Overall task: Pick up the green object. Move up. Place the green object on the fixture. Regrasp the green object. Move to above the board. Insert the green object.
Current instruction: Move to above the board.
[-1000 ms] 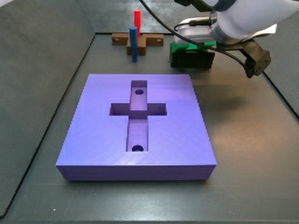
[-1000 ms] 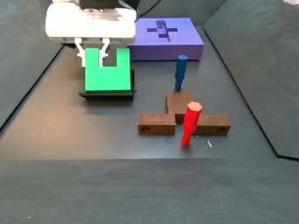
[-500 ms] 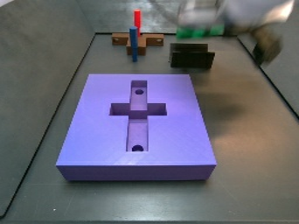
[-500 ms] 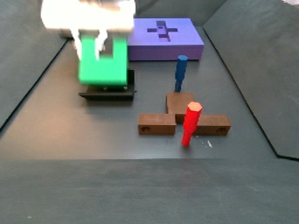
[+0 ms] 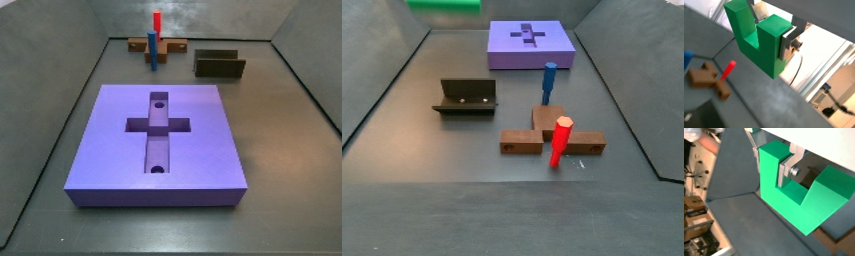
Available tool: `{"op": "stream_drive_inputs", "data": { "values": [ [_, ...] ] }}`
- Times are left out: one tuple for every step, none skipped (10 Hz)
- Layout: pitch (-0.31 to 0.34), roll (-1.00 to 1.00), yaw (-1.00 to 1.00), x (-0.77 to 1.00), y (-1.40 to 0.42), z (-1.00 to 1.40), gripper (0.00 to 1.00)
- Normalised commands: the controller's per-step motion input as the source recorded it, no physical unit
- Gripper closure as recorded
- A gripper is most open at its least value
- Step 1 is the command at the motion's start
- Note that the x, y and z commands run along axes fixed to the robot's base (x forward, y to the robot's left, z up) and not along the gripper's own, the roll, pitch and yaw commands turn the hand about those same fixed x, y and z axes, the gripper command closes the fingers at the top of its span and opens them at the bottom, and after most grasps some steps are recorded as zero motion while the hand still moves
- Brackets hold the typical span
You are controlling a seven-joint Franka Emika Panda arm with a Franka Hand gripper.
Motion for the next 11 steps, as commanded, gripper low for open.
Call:
{"op": "stream_drive_inputs", "data": {
  "values": [
    [0.038,-0.02,0.02,0.00,0.00,0.64,1.00],
    [0.066,-1.00,-0.11,-1.15,-1.40,0.27,1.00],
    [0.059,-1.00,-0.11,-1.16,-1.40,0.27,1.00],
    [0.035,-1.00,-0.10,-1.25,-1.40,0.27,1.00],
    [0.031,-1.00,-0.09,-1.29,-1.40,0.24,1.00],
    [0.035,-1.00,-0.09,-1.30,-1.40,0.25,1.00],
    [0.039,-1.00,-0.08,-1.35,-1.40,0.25,1.00],
    [0.036,-1.00,-0.08,-0.79,-0.77,0.13,1.00],
    [0.046,-1.00,-0.07,-0.35,-0.28,0.04,1.00],
    [0.054,-1.00,-0.07,-0.17,-0.14,0.03,1.00],
    [0.042,-1.00,-0.06,-0.11,-0.05,0.01,1.00]
  ]
}}
